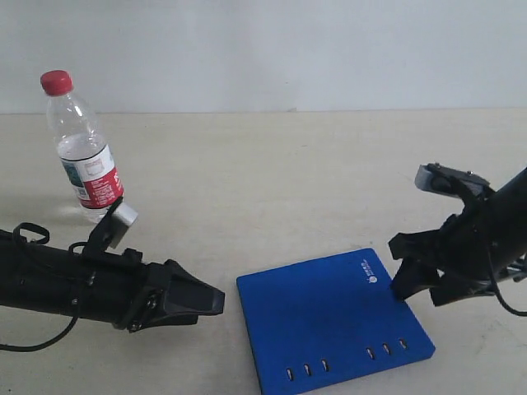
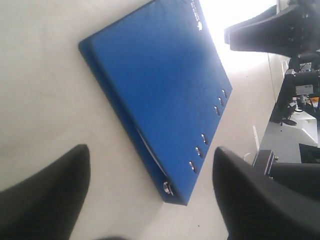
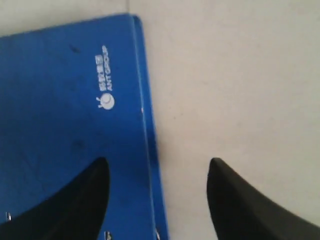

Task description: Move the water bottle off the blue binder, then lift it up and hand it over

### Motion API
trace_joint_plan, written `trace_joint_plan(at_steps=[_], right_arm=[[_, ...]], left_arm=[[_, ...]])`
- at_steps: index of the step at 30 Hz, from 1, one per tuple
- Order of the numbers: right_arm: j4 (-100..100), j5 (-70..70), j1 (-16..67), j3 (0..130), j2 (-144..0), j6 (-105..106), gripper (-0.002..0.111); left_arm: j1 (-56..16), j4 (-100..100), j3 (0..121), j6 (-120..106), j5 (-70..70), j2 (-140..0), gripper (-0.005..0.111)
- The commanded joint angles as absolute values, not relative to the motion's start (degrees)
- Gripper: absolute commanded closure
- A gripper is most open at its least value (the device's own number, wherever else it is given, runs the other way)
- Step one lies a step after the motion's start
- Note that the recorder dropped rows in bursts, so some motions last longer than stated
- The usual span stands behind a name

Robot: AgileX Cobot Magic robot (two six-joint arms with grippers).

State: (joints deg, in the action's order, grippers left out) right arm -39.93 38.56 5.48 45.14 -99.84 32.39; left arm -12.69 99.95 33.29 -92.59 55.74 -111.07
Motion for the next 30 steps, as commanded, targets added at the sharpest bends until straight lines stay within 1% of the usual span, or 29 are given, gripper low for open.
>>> trace_joint_plan(at_steps=[1,2,3,7,14,17,19,22,25,28,29,30], right_arm=[[-43.1,41.7,5.2,45.3,-104.1,32.6,0.035],[-44.5,42.2,5.2,45.3,-104.8,34.6,0.032],[-45.9,43.1,5.2,45.3,-105.4,36.7,0.031],[-51.7,48.3,5.2,45.3,-106.5,47.3,0.031],[-65.6,70.0,5.2,45.3,-106.6,71.6,0.031],[-71.8,70.0,5.4,45.3,-106.3,75.6,0.032],[-73.0,70.0,5.4,45.3,-106.1,77.6,0.036],[-73.0,70.0,5.4,45.3,-106.2,77.7,0.049],[-73.0,70.0,5.4,45.3,-106.7,78.3,0.071],[-73.0,70.0,5.4,45.3,-106.8,78.6,0.097],[-73.0,70.0,5.4,45.3,-106.8,78.6,0.105],[-73.0,70.0,5.4,45.3,-106.8,78.6,0.108]], left_arm=[[-13.2,99.9,33.4,-92.3,55.9,-111.1,0.041],[-13.2,99.9,33.4,-92.3,55.9,-111.1,0.041],[-13.2,99.9,33.4,-92.3,55.9,-111.2,0.041],[-13.2,99.9,33.4,-92.3,55.9,-111.2,0.041],[-13.2,99.9,33.4,-92.5,57.1,-112.4,0.041],[-13.2,99.9,33.4,-92.5,59.6,-113.2,0.041],[-13.2,99.9,33.4,-92.5,60.5,-113.5,0.041],[-13.2,99.9,33.4,-92.5,61.3,-113.5,0.041],[-13.2,99.9,33.4,-94.7,62.7,-113.5,0.042],[-13.2,99.9,33.4,-96.7,65.9,-113.5,0.044],[-13.2,99.9,33.4,-97.8,67.5,-113.5,0.045],[-13.2,99.9,33.4,-98.8,68.9,-113.5,0.046]])
